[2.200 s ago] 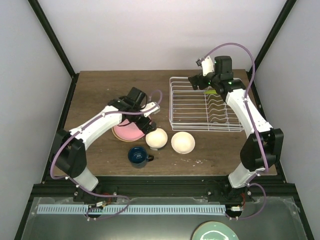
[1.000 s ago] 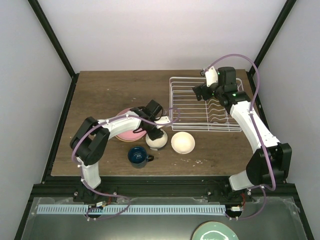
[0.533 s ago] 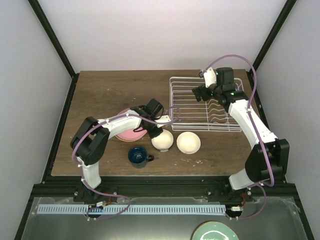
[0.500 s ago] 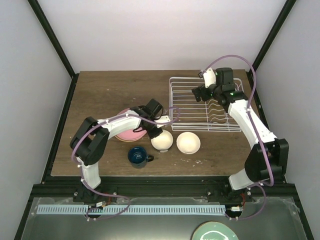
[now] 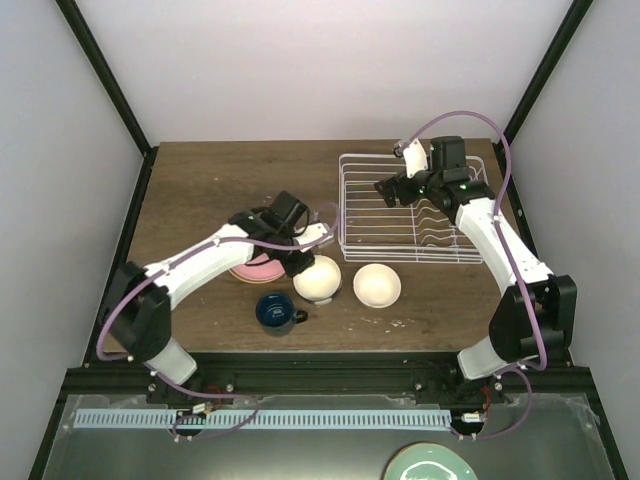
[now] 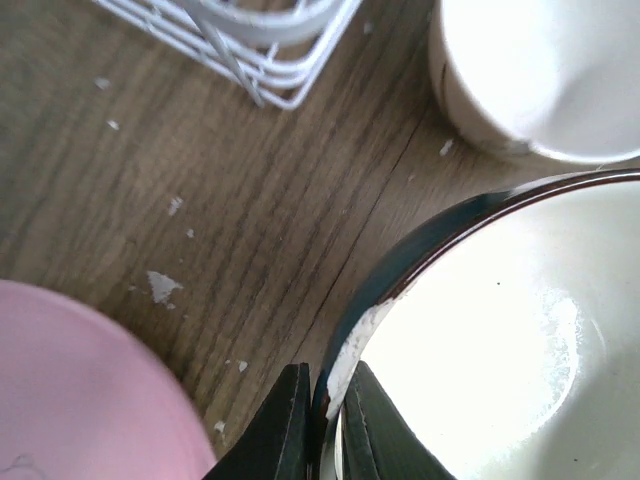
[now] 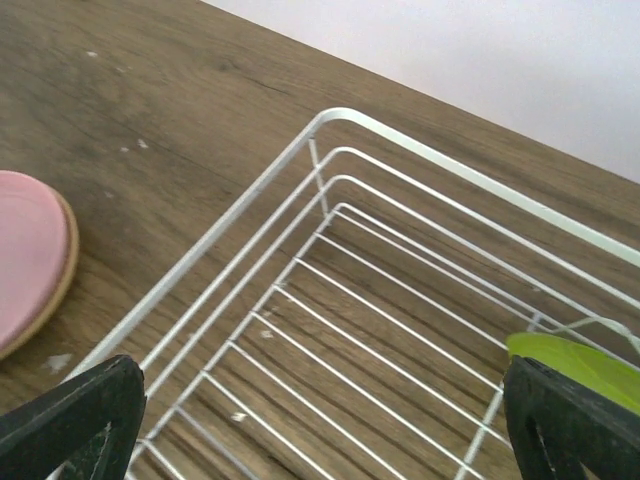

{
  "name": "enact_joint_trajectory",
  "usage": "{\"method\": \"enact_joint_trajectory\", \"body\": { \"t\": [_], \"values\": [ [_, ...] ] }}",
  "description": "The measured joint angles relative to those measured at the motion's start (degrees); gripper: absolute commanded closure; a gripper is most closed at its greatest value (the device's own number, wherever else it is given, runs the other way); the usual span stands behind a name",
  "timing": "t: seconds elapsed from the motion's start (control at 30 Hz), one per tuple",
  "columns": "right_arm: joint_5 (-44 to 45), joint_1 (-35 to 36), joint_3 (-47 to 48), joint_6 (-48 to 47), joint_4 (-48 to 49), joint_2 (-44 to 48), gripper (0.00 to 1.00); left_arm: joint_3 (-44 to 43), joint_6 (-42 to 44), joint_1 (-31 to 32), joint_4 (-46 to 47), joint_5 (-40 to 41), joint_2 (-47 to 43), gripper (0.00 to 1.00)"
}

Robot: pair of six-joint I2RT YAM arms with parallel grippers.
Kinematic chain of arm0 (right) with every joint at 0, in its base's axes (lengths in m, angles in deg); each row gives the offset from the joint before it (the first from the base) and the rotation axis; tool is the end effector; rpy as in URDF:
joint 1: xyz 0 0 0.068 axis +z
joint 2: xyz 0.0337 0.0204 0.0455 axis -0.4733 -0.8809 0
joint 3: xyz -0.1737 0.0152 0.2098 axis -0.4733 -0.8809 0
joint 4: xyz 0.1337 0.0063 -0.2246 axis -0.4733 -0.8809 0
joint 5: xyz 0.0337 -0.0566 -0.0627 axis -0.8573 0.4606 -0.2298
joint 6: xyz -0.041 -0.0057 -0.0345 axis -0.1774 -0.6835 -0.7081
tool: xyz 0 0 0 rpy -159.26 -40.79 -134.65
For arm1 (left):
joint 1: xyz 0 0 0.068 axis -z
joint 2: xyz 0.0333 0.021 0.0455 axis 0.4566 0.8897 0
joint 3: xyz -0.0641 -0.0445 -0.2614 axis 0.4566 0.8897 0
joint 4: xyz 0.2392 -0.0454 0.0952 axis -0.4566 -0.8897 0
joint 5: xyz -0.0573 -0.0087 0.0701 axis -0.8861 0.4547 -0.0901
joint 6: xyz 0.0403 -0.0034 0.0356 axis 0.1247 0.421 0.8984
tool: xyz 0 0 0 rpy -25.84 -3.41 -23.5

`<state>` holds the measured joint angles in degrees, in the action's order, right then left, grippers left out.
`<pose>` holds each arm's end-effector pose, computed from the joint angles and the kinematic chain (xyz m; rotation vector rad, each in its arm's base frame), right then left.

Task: Load the mixed dishes into the dish rack

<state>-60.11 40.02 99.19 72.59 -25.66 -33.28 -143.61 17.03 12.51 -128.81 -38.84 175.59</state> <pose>0.3308 0.0795 0.3258 -0.6477 2.0940 0.3002 0.2487 -0.2170 0.2350 1.4403 2.3208 -0.4088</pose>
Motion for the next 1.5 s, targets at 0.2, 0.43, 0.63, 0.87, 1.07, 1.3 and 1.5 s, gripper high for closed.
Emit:
{"method": "enact_joint_trajectory", "body": {
  "t": [0.2, 0.43, 0.63, 0.87, 1.07, 1.3, 1.5],
  "values": [
    [-9.7, 0.0, 0.0, 5.1, -0.4, -0.1, 0.0, 0.3, -2.8, -4.0, -0.1, -1.2, -8.3, 1.0],
    [-23.8, 0.0, 3.6, 14.6, -3.9, -5.1, 0.0, 0.2, -4.9, -11.5, 4.6, 4.0, -10.8, 1.0],
    [-39.5, 0.0, 3.5, 24.9, -2.1, -8.1, 0.0, -3.4, -5.9, -14.4, 8.1, 6.4, -6.9, 1.0],
    [-48.2, 1.9, 1.2, 30.8, 1.8, -9.1, 0.0, -6.7, -6.1, -14.4, 10.9, 5.8, -3.1, 1.0],
    [-49.2, 5.1, 2.4, 31.8, 2.2, -14.3, 0.0, -8.3, -6.2, -14.4, 11.2, 4.3, -2.3, 1.0],
    [-49.2, 7.7, 5.8, 32.6, 3.5, -19.3, 0.0, -8.8, -7.1, -14.4, 12.0, 1.9, -2.3, 1.0],
    [-49.7, 8.5, 6.9, 34.5, 7.8, -20.5, 0.0, -8.8, -7.4, -14.4, 12.0, 0.9, -2.3, 1.0]
  ]
}}
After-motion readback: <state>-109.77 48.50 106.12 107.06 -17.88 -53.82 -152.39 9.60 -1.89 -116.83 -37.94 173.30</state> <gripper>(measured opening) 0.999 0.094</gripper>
